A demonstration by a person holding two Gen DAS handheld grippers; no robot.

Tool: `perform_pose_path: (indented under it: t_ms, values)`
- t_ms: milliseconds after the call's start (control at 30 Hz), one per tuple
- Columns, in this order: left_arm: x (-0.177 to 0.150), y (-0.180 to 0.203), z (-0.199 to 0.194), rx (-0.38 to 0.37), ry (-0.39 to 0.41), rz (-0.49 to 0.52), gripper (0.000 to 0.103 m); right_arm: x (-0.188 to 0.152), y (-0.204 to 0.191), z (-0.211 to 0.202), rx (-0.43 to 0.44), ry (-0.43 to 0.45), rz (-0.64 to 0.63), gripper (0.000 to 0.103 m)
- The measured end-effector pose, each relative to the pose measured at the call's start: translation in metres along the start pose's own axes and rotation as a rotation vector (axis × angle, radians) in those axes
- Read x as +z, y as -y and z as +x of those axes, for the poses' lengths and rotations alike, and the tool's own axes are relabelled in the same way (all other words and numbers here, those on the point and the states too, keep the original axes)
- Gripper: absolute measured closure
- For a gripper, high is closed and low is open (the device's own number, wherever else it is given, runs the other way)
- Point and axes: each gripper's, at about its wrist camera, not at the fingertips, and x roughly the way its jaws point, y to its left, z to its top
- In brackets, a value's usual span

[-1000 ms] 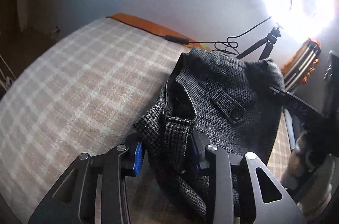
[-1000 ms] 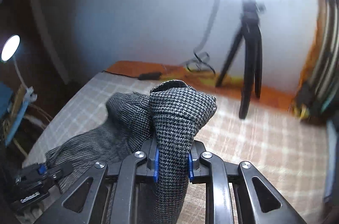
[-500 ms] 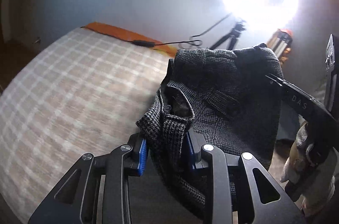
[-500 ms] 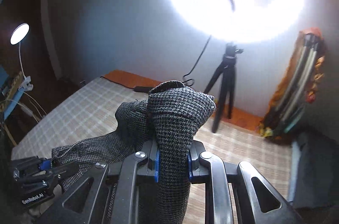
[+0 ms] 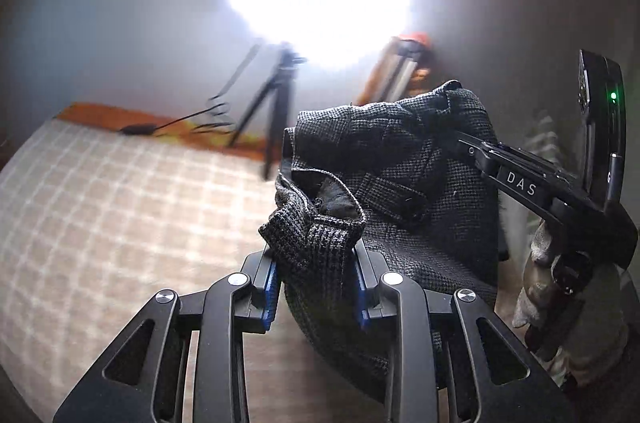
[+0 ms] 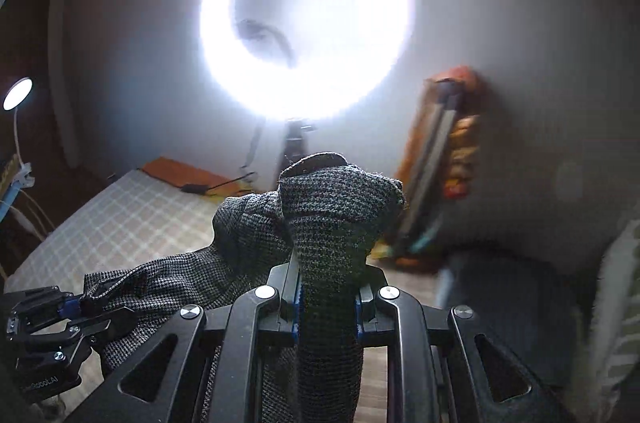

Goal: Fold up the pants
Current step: 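Lift the folded trousers with both grippers and carry them toward the dark garment stack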

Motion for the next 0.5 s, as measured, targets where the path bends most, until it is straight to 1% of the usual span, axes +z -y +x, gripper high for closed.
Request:
perform_pose_path:
  t_ms: [200, 400, 500]
  values:
    - [0.01, 0.058, 0.034, -0.075, 0.011, 0.044, 0.075, 0.006, 0.07, -0.018, -0.09, 0.011, 0.003, 0.086]
    - [0.022, 0.118, 0.084, -0.142, 0.009, 0.065, 0.075, 0.01, 0.143, -0.016, -0.178, 0.008, -0.005, 0.086]
    - [0.025, 0.145, 0.11, -0.155, 0.012, 0.086, 0.075, 0.013, 0.178, -0.01, -0.208, -0.001, 0.0, 0.086]
